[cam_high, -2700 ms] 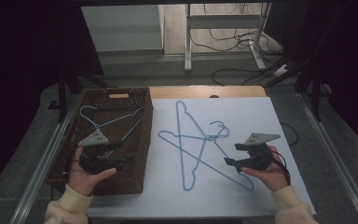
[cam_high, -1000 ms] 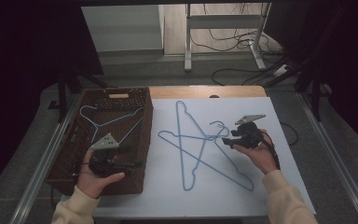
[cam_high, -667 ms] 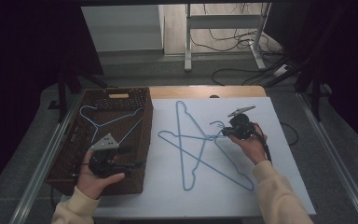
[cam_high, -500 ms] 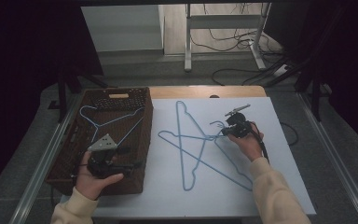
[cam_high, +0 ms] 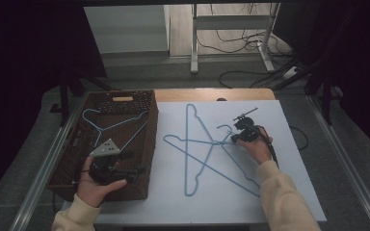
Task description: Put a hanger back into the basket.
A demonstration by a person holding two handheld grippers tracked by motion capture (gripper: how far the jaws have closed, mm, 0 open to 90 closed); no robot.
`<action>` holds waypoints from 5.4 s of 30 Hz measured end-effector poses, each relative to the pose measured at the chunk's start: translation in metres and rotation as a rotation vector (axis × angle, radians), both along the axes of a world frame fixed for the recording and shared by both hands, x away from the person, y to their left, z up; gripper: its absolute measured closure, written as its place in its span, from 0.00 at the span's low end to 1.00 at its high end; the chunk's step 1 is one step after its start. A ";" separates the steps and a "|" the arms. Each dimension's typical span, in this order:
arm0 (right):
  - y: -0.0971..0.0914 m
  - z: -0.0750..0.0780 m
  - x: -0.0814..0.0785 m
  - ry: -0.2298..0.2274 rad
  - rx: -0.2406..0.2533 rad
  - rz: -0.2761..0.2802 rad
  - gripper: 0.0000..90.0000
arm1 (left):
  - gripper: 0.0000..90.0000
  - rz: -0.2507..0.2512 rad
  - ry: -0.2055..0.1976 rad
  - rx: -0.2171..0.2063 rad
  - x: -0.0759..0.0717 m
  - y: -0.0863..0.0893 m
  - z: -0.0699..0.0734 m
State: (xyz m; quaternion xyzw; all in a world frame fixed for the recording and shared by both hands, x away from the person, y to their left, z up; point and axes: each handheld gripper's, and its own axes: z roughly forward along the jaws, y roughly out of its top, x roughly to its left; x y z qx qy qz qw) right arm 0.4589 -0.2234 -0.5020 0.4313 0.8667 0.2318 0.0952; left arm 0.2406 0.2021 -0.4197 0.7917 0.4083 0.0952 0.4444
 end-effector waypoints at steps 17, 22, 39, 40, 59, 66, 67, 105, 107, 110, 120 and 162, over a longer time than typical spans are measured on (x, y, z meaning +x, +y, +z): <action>-0.023 0.005 -0.055 0.060 -0.039 0.021 1.00 | 0.28 -0.014 0.000 0.000 0.002 -0.002 0.000; -0.027 0.006 -0.064 0.074 -0.047 0.029 1.00 | 0.28 -0.016 0.000 -0.001 0.002 -0.003 0.000; -0.021 0.012 -0.079 0.021 -0.006 0.114 0.92 | 0.28 -0.015 0.004 0.003 0.002 -0.005 -0.002; -0.014 0.014 -0.079 -0.013 0.007 0.171 0.88 | 0.28 -0.014 0.003 0.003 0.001 -0.005 -0.001; 0.023 0.003 -0.063 0.033 -0.072 0.301 0.81 | 0.28 -0.012 0.003 0.007 0.001 -0.004 -0.003; 0.026 0.003 -0.063 0.044 -0.101 0.309 0.90 | 0.28 -0.017 0.002 0.011 0.000 -0.007 -0.002; 0.027 0.003 -0.063 0.044 -0.106 0.312 0.94 | 0.28 -0.017 0.002 0.011 0.000 -0.007 -0.002; 0.032 0.037 -0.083 0.059 -0.097 0.309 0.95 | 0.29 -0.214 0.049 0.123 0.024 -0.126 -0.023; 0.031 0.037 -0.083 0.057 -0.096 0.309 0.95 | 0.29 -0.217 0.058 0.124 0.026 -0.129 -0.025; 0.030 0.039 -0.083 0.053 -0.090 0.306 0.95 | 0.30 -0.217 0.075 0.123 0.033 -0.138 -0.030; 0.031 0.040 -0.084 0.053 -0.090 0.314 0.95 | 0.33 -0.214 0.113 0.173 0.051 -0.166 -0.056; 0.031 0.070 -0.096 -0.116 0.090 0.314 0.62 | 0.95 -0.201 0.190 0.201 0.079 -0.183 -0.086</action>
